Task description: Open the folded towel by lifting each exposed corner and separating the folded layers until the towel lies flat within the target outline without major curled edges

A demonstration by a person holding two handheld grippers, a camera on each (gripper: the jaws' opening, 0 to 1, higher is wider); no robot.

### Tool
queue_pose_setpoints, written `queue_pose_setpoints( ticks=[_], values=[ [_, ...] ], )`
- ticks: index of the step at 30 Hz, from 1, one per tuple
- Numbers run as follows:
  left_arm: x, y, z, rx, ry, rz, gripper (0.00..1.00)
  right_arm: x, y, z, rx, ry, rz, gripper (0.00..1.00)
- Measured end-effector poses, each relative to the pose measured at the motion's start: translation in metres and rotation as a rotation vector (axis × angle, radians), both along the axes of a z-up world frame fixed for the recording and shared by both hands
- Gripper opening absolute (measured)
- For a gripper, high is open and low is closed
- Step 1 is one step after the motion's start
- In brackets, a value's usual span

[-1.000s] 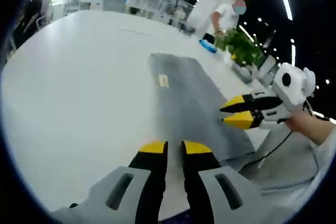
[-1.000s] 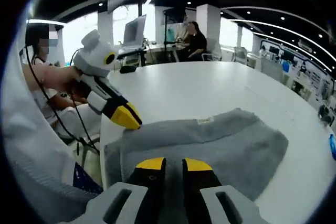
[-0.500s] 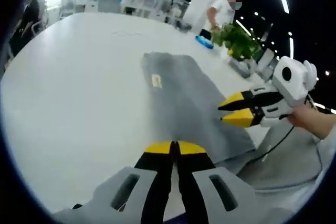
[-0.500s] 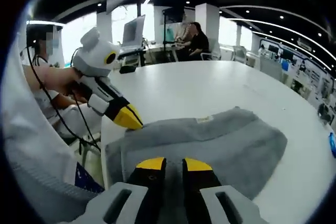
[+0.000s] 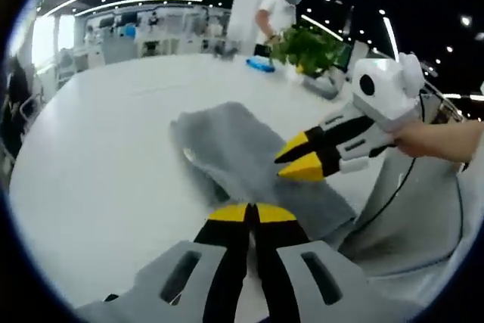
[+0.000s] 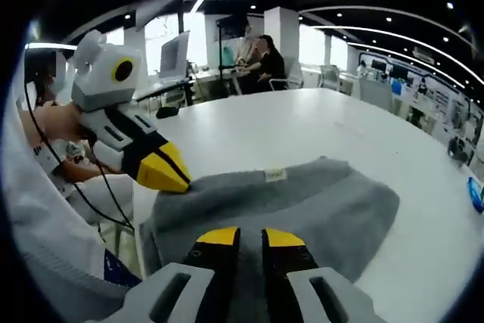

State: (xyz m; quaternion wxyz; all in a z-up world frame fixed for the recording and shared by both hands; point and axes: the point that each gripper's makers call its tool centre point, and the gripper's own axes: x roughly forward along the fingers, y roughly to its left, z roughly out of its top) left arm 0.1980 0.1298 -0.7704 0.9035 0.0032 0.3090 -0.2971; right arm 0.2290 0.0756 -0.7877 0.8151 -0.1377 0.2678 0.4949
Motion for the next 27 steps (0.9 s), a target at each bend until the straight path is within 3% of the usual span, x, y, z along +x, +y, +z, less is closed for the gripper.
queue_pose_setpoints(
  ticks=[9, 15, 21, 27],
  values=[
    [-0.005, -0.038, -0.001, 0.038, -0.009, -0.141, 0.01, 0.015, -0.015, 0.007, 0.032, 0.01, -0.089, 0.07],
    [-0.009, -0.054, -0.008, 0.044, 0.004, -0.199, 0.01, 0.028, -0.013, 0.012, 0.159, 0.133, -0.202, 0.04],
    [-0.01, -0.06, -0.016, 0.053, 0.015, -0.221, 0.01, 0.043, -0.003, 0.003, 0.207, 0.276, -0.282, 0.04],
    [-0.009, -0.064, -0.021, 0.054, 0.021, -0.23, 0.01, 0.055, 0.016, 0.0, 0.185, 0.309, -0.28, 0.04]
  ],
)
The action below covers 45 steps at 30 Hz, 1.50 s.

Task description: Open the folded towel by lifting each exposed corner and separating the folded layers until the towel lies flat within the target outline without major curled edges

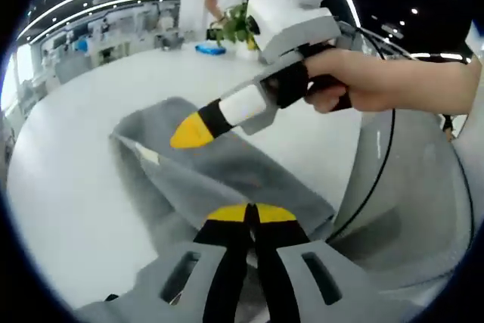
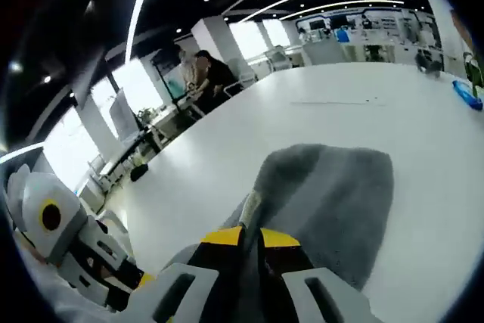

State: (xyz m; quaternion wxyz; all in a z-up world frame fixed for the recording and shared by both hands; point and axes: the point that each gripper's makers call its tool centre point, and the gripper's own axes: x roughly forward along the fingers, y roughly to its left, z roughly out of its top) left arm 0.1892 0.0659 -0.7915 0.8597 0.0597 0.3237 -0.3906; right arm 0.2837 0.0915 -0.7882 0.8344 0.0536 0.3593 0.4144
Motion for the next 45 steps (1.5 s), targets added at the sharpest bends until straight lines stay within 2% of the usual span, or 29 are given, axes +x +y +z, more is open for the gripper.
queue_pose_setpoints(
  ticks=[2, 5, 9, 12, 18, 19, 20, 22, 24, 25, 26, 27, 28, 30, 33, 37, 39, 44, 45],
  values=[
    [0.0, -0.002, -0.002, -0.004, 0.007, -0.002, 0.01, 0.001, 0.007, -0.003, -0.017, 0.007, 0.016, 0.04],
    [0.001, -0.004, -0.004, 0.003, 0.008, -0.013, 0.01, 0.003, 0.013, -0.005, -0.056, -0.016, 0.045, 0.04],
    [0.003, -0.008, -0.007, 0.003, 0.011, -0.029, 0.01, 0.01, 0.006, -0.019, -0.196, -0.073, 0.071, 0.03],
    [0.003, -0.011, -0.008, 0.007, 0.011, -0.044, 0.02, 0.008, 0.01, -0.019, -0.16, -0.034, 0.069, 0.0],
    [0.006, -0.012, -0.007, -0.009, 0.002, -0.053, 0.03, 0.012, 0.001, -0.018, -0.08, 0.028, -0.014, 0.0],
    [0.01, -0.01, -0.005, -0.017, -0.022, -0.038, 0.05, 0.013, 0.0, -0.016, -0.035, 0.061, -0.046, 0.0],
    [0.014, -0.009, -0.003, -0.023, -0.047, -0.018, 0.09, 0.013, -0.001, -0.016, -0.026, 0.071, -0.054, 0.0],
    [0.024, -0.001, 0.005, -0.04, -0.137, 0.017, 0.23, 0.014, -0.01, -0.016, 0.03, 0.107, -0.096, 0.0],
    [0.026, 0.009, 0.006, -0.089, -0.094, 0.088, 0.29, 0.013, -0.015, -0.018, 0.045, 0.123, -0.106, 0.0],
    [0.028, 0.017, 0.005, -0.119, -0.051, 0.139, 0.27, 0.012, -0.017, -0.02, 0.05, 0.124, -0.103, 0.0],
    [0.029, 0.02, 0.005, -0.129, -0.037, 0.156, 0.26, 0.01, -0.018, -0.021, 0.057, 0.125, -0.099, 0.0],
    [0.034, 0.032, 0.004, -0.175, 0.008, 0.231, 0.27, 0.007, -0.019, -0.022, 0.057, 0.126, -0.098, 0.0],
    [0.039, 0.042, 0.002, -0.199, 0.026, 0.276, 0.27, 0.005, -0.02, -0.024, 0.052, 0.125, -0.096, 0.0],
    [0.045, 0.058, -0.001, -0.195, 0.04, 0.332, 0.24, 0.002, -0.023, -0.026, 0.044, 0.12, -0.096, 0.0],
    [0.055, 0.078, -0.004, -0.17, 0.023, 0.375, 0.24, 0.0, -0.026, -0.027, 0.06, 0.125, -0.111, 0.0],
    [0.066, 0.097, -0.016, -0.196, 0.105, 0.463, 0.22, -0.003, -0.029, -0.027, 0.065, 0.127, -0.116, 0.0],
    [0.07, 0.1, -0.02, -0.205, 0.115, 0.465, 0.16, -0.003, -0.031, -0.026, 0.064, 0.123, -0.115, 0.0],
    [0.074, 0.104, -0.037, -0.222, 0.216, 0.498, 0.15, -0.005, -0.035, -0.023, 0.075, 0.118, -0.11, 0.0],
    [0.076, 0.104, -0.04, -0.215, 0.217, 0.5, 0.15, -0.006, -0.036, -0.023, 0.07, 0.111, -0.105, 0.0]
  ],
)
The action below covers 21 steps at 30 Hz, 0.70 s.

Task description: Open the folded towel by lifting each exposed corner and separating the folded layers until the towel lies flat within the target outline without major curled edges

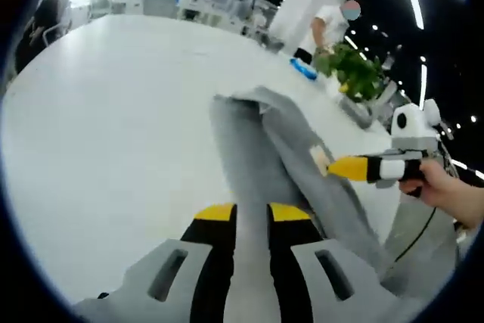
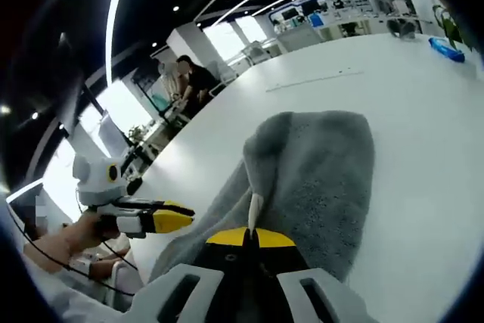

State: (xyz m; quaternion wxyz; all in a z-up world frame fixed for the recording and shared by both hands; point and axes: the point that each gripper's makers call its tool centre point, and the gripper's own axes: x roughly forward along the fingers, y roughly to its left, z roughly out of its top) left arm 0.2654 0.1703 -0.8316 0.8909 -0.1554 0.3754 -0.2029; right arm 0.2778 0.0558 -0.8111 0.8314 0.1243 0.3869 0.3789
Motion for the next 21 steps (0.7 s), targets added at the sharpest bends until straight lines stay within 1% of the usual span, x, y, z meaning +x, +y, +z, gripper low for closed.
queue_pose_setpoints(
  ticks=[3, 5, 6, 7, 8, 11, 13, 14, 15, 16, 17, 19, 21],
  values=[
    [0.002, -0.004, -0.003, -0.017, 0.016, -0.011, 0.15, -0.002, -0.002, 0.0, -0.02, -0.026, 0.02, 0.0],
    [0.004, -0.008, -0.003, -0.035, 0.023, -0.016, 0.15, -0.002, -0.002, -0.001, -0.031, -0.029, 0.025, 0.0],
    [0.005, -0.009, -0.005, -0.029, 0.032, -0.023, 0.15, -0.002, -0.002, -0.001, -0.033, -0.029, 0.026, 0.0],
    [0.004, -0.009, -0.007, -0.011, 0.038, -0.036, 0.15, -0.002, -0.002, -0.001, -0.032, -0.028, 0.027, 0.0],
    [0.005, -0.009, -0.009, 0.015, 0.031, -0.055, 0.15, -0.003, -0.002, -0.001, -0.031, -0.028, 0.027, 0.0],
    [0.006, -0.013, -0.009, 0.0, 0.039, -0.069, 0.15, -0.002, -0.003, -0.003, -0.044, -0.032, 0.032, 0.0],
    [0.005, -0.015, -0.009, -0.011, 0.045, -0.078, 0.15, -0.002, -0.005, -0.006, -0.069, -0.028, 0.028, 0.0],
    [0.005, -0.015, -0.008, -0.003, 0.037, -0.078, 0.16, -0.002, -0.009, -0.01, -0.112, -0.033, 0.033, 0.0],
    [0.008, -0.015, -0.008, 0.032, -0.002, -0.098, 0.16, -0.002, -0.009, -0.012, -0.144, -0.058, 0.058, 0.0],
    [0.008, -0.016, -0.008, 0.056, -0.02, -0.118, 0.16, -0.003, -0.008, -0.012, -0.147, -0.066, 0.063, 0.0],
    [0.008, -0.016, -0.009, 0.096, -0.042, -0.134, 0.16, -0.004, -0.006, -0.012, -0.146, -0.067, 0.064, 0.0],
    [0.009, -0.017, -0.009, 0.143, -0.068, -0.149, 0.17, -0.003, -0.007, -0.013, -0.144, -0.06, 0.059, 0.0],
    [0.009, -0.02, -0.01, 0.147, -0.076, -0.135, 0.16, -0.003, -0.007, -0.013, -0.142, -0.059, 0.057, 0.0]
  ],
)
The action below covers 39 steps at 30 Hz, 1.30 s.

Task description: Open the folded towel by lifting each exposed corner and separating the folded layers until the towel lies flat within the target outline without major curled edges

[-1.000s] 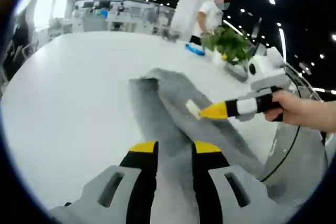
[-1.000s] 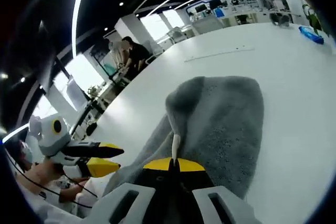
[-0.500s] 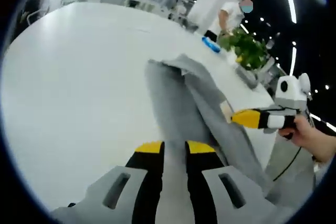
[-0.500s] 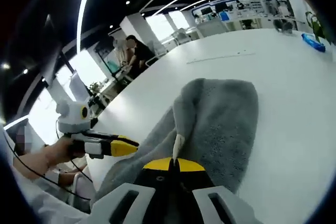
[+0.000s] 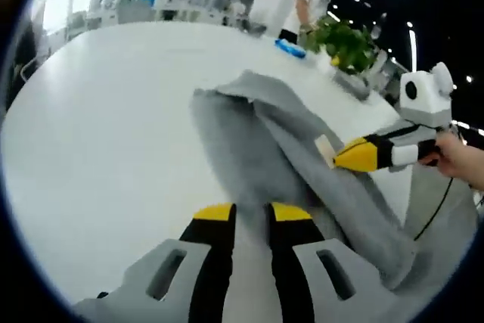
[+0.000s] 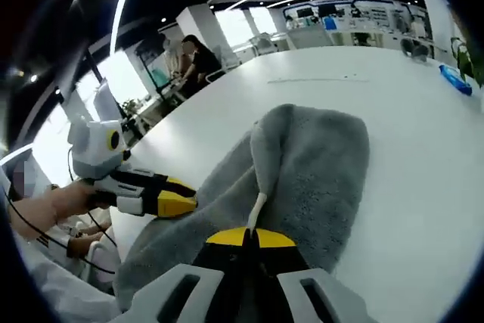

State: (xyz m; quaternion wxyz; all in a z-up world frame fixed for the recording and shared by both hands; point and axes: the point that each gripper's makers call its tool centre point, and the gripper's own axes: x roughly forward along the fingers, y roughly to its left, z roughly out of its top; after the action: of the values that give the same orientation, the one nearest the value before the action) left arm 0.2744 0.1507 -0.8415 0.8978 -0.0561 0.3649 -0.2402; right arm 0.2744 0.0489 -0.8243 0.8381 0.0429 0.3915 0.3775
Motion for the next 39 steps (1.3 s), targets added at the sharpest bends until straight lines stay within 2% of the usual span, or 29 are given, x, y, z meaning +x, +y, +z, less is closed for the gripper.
queue_pose_setpoints(
  ticks=[3, 4, 5, 9, 11, 13, 15, 16, 18, 20, 21, 23, 24, 25, 31, 34, 39],
  values=[
    [0.001, 0.001, -0.001, -0.047, 0.016, 0.038, 0.13, 0.0, -0.002, -0.002, -0.008, 0.002, -0.002, 0.0],
    [0.002, -0.002, -0.002, -0.115, 0.034, 0.054, 0.13, -0.001, -0.002, -0.003, -0.013, 0.003, -0.001, 0.0],
    [0.004, -0.002, -0.001, -0.131, 0.017, 0.053, 0.12, -0.001, -0.003, -0.005, -0.019, 0.003, 0.0, 0.0],
    [0.003, -0.006, -0.001, -0.13, -0.046, 0.036, 0.11, -0.001, -0.004, -0.007, -0.028, 0.002, 0.002, 0.0],
    [0.004, -0.006, 0.0, -0.07, -0.099, -0.006, 0.11, -0.001, -0.004, -0.007, -0.034, -0.001, 0.008, 0.0],
    [0.001, -0.009, -0.001, -0.074, -0.054, 0.002, 0.1, -0.002, -0.004, -0.008, -0.04, -0.003, 0.012, 0.0],
    [0.002, -0.007, -0.002, -0.142, 0.051, 0.091, 0.09, -0.002, -0.004, -0.009, -0.051, -0.009, 0.017, 0.0],
    [0.001, -0.007, -0.002, -0.148, 0.075, 0.096, 0.09, -0.002, -0.003, -0.009, -0.053, -0.011, 0.018, 0.0],
    [0.003, -0.007, -0.002, -0.066, 0.042, 0.036, 0.09, -0.002, -0.003, -0.009, -0.06, -0.02, 0.017, 0.0],
    [0.003, -0.009, -0.001, -0.037, 0.05, 0.036, 0.1, -0.002, -0.003, -0.009, -0.058, -0.023, 0.008, 0.0],
    [0.004, -0.009, -0.003, -0.006, 0.026, 0.005, 0.1, -0.002, -0.003, -0.009, -0.058, -0.024, 0.006, 0.0],
    [0.003, -0.009, -0.003, -0.012, 0.015, 0.004, 0.09, -0.001, -0.003, -0.009, -0.055, -0.035, 0.005, 0.0],
    [0.004, -0.008, -0.003, -0.043, 0.035, 0.035, 0.09, -0.001, -0.003, -0.009, -0.051, -0.037, 0.004, 0.0],
    [0.004, -0.007, -0.003, -0.044, 0.045, 0.048, 0.08, -0.001, -0.004, -0.009, -0.042, -0.038, -0.002, 0.0],
    [0.003, -0.009, -0.003, -0.018, 0.058, 0.042, 0.05, 0.0, -0.006, -0.006, 0.009, -0.027, -0.03, 0.0],
    [0.003, -0.009, -0.003, 0.004, 0.058, 0.03, 0.05, 0.0, -0.006, -0.003, 0.004, -0.04, -0.028, 0.0],
    [0.001, -0.007, -0.003, -0.019, 0.065, 0.049, 0.05, 0.003, -0.014, 0.002, -0.005, -0.064, -0.042, 0.0]
  ],
)
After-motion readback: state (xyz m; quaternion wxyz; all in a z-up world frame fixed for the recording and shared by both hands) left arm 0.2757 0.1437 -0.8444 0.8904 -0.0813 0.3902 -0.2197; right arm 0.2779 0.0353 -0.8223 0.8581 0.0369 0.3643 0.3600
